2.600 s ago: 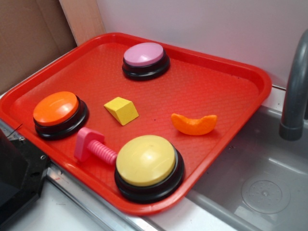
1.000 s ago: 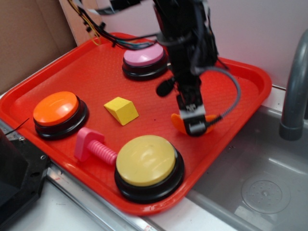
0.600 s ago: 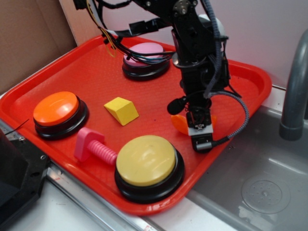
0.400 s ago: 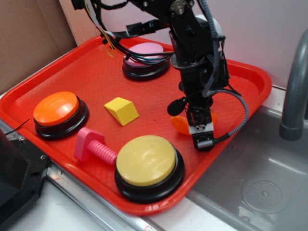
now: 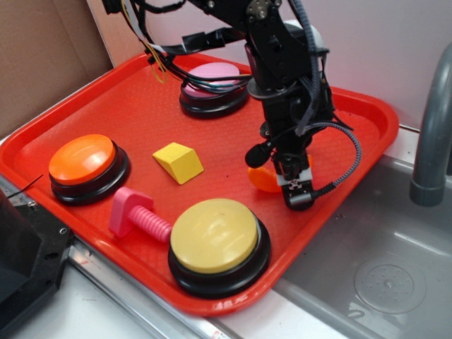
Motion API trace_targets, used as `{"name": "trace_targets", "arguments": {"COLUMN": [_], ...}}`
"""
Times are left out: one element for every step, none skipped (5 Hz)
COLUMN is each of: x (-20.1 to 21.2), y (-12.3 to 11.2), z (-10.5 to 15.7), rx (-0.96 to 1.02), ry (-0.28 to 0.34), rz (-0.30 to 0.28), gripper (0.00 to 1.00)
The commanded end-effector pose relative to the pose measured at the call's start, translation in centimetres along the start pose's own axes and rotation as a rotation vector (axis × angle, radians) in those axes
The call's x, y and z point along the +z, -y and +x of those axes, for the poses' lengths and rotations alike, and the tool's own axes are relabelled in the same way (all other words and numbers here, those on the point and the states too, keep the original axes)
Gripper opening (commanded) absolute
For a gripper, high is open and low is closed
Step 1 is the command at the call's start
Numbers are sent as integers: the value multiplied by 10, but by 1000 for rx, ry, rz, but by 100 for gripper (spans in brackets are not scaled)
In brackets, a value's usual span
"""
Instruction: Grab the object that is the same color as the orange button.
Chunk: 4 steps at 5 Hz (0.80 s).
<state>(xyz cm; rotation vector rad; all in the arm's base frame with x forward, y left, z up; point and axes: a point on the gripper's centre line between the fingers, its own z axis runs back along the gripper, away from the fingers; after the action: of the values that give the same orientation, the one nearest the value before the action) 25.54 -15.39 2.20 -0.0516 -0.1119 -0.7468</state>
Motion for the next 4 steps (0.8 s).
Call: {"name": "trace_targets", "arguments": {"x": [46,89,136,172], "y": [-13,-29,-53,-64], "z": [-7,-15,-36,-57], "rx": [166,334,543,661], "ry": [-61,-45,3,22], "rz": [24,-3,-21,31], "gripper": [0,0,0,0]}}
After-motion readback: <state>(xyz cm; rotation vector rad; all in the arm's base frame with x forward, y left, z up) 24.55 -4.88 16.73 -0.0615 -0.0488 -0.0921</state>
